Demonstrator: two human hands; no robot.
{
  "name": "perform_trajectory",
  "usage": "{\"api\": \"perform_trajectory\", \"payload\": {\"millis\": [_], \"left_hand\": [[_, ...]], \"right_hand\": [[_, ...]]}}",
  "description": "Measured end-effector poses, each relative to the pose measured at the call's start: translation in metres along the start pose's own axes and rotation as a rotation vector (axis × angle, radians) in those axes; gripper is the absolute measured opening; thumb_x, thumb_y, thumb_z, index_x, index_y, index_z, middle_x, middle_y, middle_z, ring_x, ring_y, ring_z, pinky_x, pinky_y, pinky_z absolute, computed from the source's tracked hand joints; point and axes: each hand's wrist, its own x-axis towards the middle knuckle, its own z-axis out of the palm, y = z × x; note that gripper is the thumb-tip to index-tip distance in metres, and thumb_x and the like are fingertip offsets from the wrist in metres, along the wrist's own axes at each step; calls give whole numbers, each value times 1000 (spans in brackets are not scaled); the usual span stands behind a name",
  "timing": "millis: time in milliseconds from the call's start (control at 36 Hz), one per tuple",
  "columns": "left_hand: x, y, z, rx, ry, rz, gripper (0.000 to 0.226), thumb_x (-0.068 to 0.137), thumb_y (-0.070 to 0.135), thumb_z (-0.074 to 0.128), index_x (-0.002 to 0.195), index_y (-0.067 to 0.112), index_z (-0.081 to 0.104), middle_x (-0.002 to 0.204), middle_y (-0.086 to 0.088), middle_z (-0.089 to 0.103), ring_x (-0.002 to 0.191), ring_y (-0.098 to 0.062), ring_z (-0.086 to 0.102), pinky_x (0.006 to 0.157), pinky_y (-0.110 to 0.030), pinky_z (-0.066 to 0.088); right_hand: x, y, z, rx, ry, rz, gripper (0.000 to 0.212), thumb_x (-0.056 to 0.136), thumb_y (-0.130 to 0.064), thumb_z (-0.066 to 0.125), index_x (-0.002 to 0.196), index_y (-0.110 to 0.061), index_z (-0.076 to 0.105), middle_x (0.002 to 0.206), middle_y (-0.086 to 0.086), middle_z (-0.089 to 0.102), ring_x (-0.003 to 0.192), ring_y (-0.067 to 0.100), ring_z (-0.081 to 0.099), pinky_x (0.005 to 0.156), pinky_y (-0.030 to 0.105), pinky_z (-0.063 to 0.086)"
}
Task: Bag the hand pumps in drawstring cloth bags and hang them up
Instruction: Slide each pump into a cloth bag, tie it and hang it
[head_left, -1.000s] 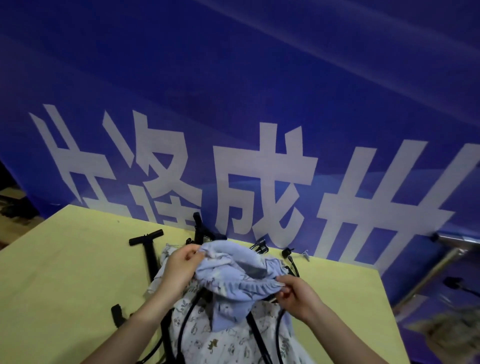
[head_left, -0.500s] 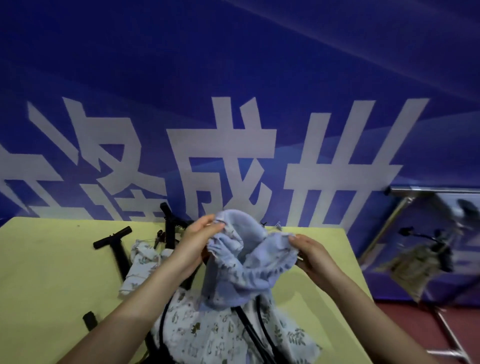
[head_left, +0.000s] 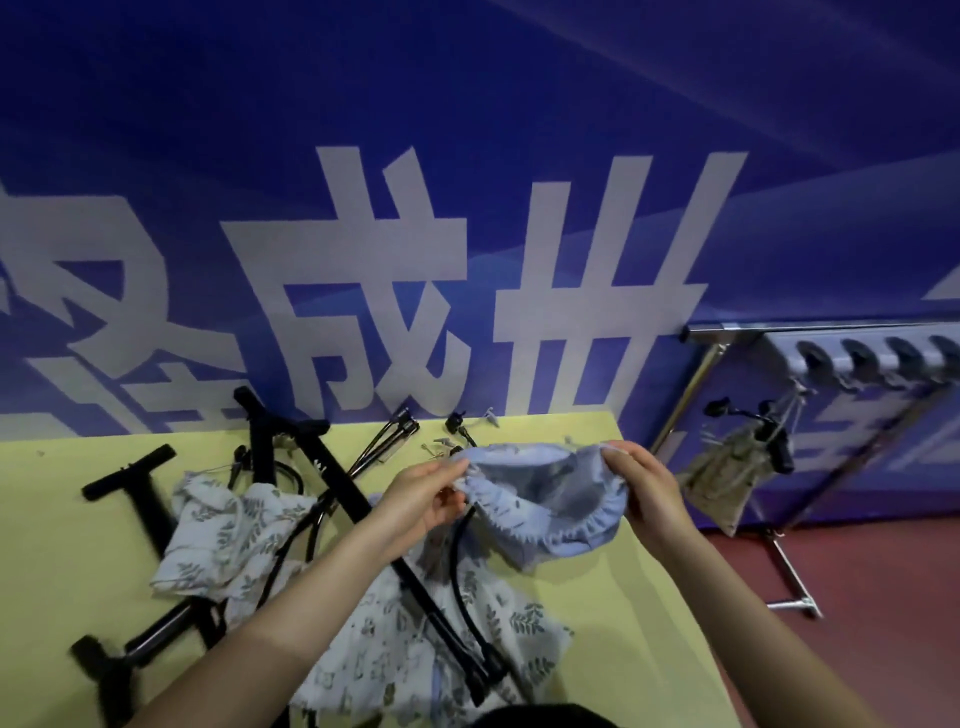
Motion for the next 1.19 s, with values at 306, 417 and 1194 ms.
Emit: {"api": "perform_trajectory", "payload": {"millis": [306,417,1194], "left_hand": [[18,-52,-33,403,38,-284,29,98,34,52,118,13,56,115,-14,64,96,-24,65,76,-29,56],[23,-44,-65,469,186,-190,26,98,31,52,117,13,57,96,-5,62,78,-16,62,63,-24,51],[51,-39,-131,-25,310,-205,45,101,36,45,133,4,46,135,-22,50,121,-34,51,96,-38,46]], "right_hand": [[-13,55,22,-627,-441,134,23,83,-16,76,77,-16,53,67,-3,49,64,16,47,58,26,39],[-11,63,53,-811,-244,-152,36,82,-29,75,113,-20,58,105,-6,54,99,10,52,82,24,41],[-46,160,140,-1006,-629,122,16,100,-34,45,84,-29,42,71,-5,45,62,12,43,56,27,33]]}}
